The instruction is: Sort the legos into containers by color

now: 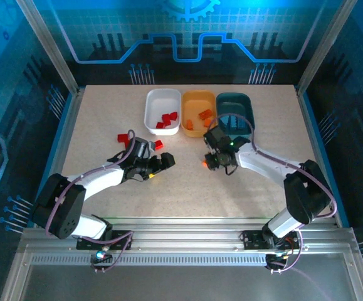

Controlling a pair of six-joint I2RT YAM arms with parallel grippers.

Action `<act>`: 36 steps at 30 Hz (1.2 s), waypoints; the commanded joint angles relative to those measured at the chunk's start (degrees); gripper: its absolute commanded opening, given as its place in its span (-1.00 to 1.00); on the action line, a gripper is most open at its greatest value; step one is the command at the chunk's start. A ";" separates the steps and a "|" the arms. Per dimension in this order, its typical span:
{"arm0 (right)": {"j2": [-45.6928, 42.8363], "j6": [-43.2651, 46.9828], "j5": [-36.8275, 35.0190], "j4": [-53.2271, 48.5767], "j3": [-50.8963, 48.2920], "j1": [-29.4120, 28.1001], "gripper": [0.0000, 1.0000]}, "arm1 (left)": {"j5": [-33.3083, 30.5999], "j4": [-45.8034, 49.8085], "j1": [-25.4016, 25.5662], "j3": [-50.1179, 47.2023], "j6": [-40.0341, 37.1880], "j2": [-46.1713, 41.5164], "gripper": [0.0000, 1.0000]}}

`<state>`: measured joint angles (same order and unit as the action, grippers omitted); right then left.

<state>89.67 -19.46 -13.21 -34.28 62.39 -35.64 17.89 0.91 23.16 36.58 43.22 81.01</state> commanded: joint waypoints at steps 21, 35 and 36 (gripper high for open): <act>42.15 2.98 2.43 -6.68 54.60 9.28 -0.12 | -3.75 1.24 0.20 -5.61 -0.48 -14.36 0.98; 14.18 3.90 0.79 3.07 20.27 8.88 0.35 | 0.44 -2.38 1.22 -3.88 0.62 -9.40 0.98; 13.26 4.77 1.46 3.46 17.19 8.92 0.36 | 0.85 -2.92 1.57 -3.81 0.73 -8.98 0.98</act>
<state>104.27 -16.36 -12.16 -32.60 85.80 -26.92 16.40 0.23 23.81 31.35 43.62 70.94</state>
